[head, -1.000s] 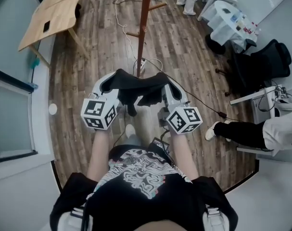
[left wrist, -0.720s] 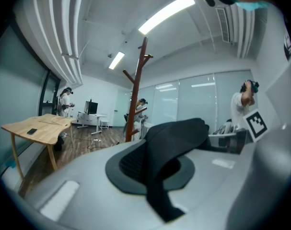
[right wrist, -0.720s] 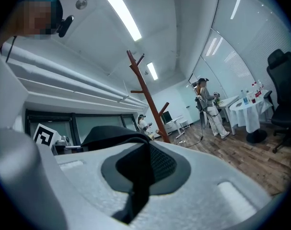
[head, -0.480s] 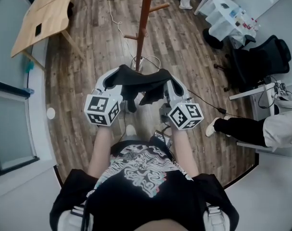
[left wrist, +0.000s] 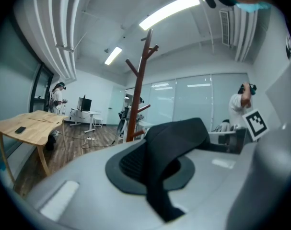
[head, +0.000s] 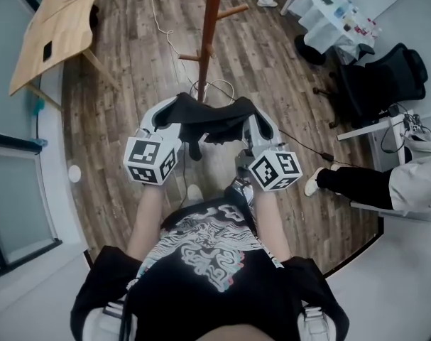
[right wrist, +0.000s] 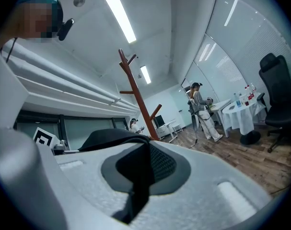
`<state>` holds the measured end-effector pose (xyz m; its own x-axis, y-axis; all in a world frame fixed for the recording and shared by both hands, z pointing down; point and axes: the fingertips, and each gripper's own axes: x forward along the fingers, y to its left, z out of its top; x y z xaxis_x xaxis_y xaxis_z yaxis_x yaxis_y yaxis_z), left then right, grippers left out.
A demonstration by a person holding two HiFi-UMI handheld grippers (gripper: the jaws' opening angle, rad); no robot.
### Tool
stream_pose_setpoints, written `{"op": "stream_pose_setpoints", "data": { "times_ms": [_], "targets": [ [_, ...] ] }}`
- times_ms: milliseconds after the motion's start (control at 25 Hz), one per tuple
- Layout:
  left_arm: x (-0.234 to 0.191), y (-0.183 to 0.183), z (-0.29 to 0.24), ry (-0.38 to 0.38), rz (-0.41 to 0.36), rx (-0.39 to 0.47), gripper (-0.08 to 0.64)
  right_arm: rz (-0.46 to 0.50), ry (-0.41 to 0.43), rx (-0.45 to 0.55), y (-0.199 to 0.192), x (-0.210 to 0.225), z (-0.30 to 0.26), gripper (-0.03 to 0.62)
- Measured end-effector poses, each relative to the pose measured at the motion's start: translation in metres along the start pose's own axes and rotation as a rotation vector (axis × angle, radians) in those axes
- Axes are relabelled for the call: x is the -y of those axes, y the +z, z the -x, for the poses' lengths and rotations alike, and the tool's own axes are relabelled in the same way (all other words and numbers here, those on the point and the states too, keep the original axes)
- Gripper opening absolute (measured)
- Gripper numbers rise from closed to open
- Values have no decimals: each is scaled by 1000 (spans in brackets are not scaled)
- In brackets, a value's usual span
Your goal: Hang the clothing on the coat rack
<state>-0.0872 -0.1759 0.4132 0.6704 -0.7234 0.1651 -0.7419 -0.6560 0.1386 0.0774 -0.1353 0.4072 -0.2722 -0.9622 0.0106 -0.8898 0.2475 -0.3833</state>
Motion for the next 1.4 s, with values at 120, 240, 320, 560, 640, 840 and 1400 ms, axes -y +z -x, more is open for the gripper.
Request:
{"op": "stream_pose_setpoints", "data": {
  "times_ms": [120,240,320,560,640,840,1400],
  "targets": [
    [-2,6,-4,-16,-22,-2,6,-6,-8,16,6,-1,-2,9],
    [-2,10,-11,-29,-33,1,6,-8,-15,24,9,5,-5,9],
    [-4,9,-14,-33,-36,-3,6,-10,-21,24,8,7,-7,9],
    [-10,5,-22,-29,-30,-20,6,-13,-18,20,8,11,-20,9],
    [-14,8,-24,-21,-27,-15,6,-15,-13,23,9,12,-25,9],
    [-20,15,-29,-5,-37,-16,6,-23,8,30,16,14,-36,9],
    [-53,28,-64,66,-34,-6,6,-28,64,24,24,34,-92,9]
  ]
}}
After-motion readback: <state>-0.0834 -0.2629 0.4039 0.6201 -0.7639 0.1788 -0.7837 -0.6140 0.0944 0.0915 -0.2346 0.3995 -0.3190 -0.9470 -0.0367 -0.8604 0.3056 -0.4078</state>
